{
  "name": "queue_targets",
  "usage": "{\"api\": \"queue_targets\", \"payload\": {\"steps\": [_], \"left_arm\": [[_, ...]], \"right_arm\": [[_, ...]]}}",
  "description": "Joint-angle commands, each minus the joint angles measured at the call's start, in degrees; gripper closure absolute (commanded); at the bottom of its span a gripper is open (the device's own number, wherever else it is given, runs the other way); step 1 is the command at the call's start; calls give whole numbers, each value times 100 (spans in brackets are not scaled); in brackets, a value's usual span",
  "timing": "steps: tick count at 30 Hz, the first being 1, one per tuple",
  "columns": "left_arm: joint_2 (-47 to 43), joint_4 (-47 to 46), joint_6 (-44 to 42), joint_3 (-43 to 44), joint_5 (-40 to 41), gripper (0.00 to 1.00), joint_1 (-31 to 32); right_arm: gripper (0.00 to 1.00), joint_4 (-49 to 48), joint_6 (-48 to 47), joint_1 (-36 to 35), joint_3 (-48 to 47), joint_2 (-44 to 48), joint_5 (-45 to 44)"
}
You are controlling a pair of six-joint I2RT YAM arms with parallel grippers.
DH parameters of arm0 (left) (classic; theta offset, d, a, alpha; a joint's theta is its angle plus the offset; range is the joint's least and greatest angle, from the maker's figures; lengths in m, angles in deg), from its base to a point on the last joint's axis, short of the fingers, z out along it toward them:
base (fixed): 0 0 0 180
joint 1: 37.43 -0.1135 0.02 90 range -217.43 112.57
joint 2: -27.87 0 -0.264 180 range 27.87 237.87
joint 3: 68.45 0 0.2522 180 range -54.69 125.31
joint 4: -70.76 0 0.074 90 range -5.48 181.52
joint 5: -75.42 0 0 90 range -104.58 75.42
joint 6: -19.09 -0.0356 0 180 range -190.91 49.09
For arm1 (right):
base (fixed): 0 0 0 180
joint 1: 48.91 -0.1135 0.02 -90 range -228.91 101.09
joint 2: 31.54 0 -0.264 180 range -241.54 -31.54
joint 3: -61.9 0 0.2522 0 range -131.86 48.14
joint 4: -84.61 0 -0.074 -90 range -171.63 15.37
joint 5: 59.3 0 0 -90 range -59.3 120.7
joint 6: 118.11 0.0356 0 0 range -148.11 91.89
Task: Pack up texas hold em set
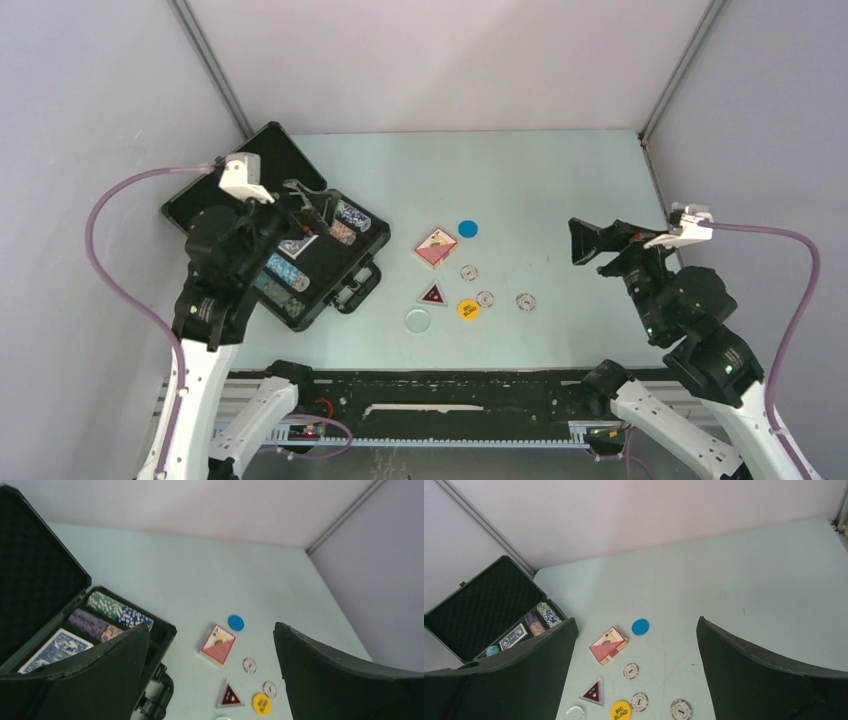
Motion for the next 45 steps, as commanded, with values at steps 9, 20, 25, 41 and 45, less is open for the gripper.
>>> {"api": "queue_targets", "payload": {"steps": [9,20,25,41,45], "left_arm": [[717,904,-1074,384,283,0,798],[2597,-564,196,-246,-187,0,1241],[3704,-514,-100,304,31,0,1615],[7501,1468,-1573,3452,328,0,2390],[7998,1587,-1513,3892,340,0,2487]], "right_arm": [[0,-872,16,-81,127,-1268,-241],[0,-5152,143,689,1133,-3069,9],[0,-5939,1085,2153,1023,-4288,2109],[0,-5593,-400,2614,1105,-5007,4057],[0,-5665,-456,2607,1137,-4999,4071]]}}
